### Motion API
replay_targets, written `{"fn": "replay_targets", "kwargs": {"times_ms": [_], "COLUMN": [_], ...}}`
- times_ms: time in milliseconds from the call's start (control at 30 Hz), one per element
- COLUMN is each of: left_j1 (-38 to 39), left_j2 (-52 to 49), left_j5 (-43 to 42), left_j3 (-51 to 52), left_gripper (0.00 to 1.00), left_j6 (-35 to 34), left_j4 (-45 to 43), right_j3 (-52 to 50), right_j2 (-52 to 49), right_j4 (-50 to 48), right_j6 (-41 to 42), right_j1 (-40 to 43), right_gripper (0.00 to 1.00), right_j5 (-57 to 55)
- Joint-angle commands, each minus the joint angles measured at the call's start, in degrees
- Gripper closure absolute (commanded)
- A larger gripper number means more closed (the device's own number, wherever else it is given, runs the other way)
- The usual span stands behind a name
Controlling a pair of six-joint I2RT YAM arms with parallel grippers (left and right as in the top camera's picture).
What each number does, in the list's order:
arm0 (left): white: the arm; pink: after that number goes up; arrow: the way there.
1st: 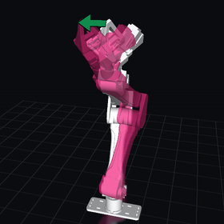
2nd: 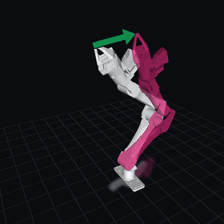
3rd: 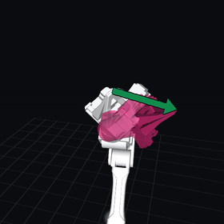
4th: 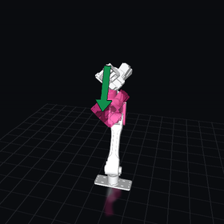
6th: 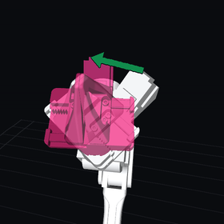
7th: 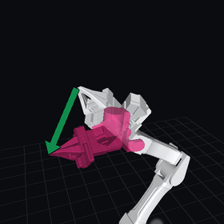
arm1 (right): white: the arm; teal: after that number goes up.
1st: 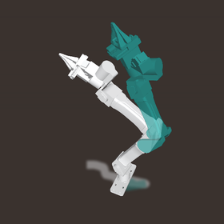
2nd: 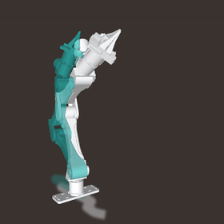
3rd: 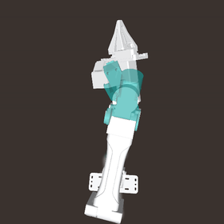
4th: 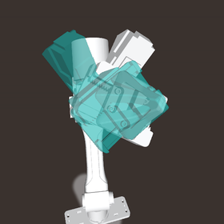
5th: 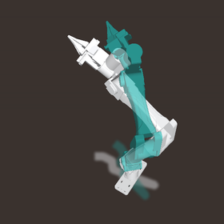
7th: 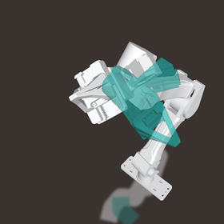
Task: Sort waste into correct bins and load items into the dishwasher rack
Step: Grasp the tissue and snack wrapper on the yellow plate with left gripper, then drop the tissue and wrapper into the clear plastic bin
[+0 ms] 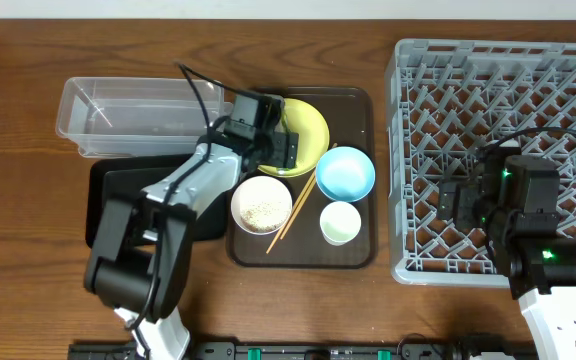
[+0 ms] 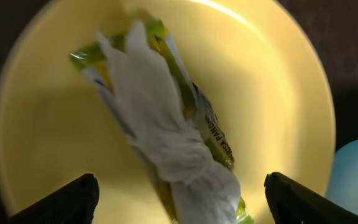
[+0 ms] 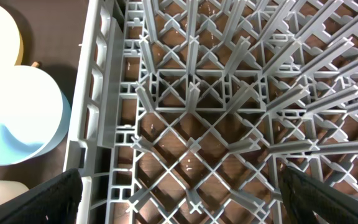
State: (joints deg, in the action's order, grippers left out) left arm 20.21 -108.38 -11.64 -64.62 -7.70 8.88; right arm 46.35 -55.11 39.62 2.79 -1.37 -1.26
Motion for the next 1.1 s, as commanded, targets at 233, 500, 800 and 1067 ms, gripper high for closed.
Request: {"fn": "replay_targets", "kwargs": {"times_ms": [233, 500, 800, 1067], "left_j1": [1.3, 1.0, -4.0, -16.9], "left_j2": [-3.5, 0.7, 14.8, 18.9], "left_j5": [0.5, 0.5, 0.8, 3.3], "left_j3": [-0.4, -0.5, -0.5, -0.4], "left_gripper": [0.68, 0.94, 0.94, 0.94], "left_j6": [-0.1, -0.1, -0.1, -18.4], "left_j4": [0.0, 2.9, 8.1, 8.4], "right_j3": [1.2, 1.2, 1.2, 1.2], "right_j2": [0.0, 0.0, 0.0, 0.0], "right_j4": [0.0, 0.0, 0.0, 0.0], "right_j6": [0.2, 0.2, 0.2, 0.2], "right_j1": [-0.5, -0.5, -0.5, -0.5], "right_gripper": [0.01, 0.01, 0.01, 0.01], "right_j5": [0.2, 0.2, 0.2, 0.2]}}
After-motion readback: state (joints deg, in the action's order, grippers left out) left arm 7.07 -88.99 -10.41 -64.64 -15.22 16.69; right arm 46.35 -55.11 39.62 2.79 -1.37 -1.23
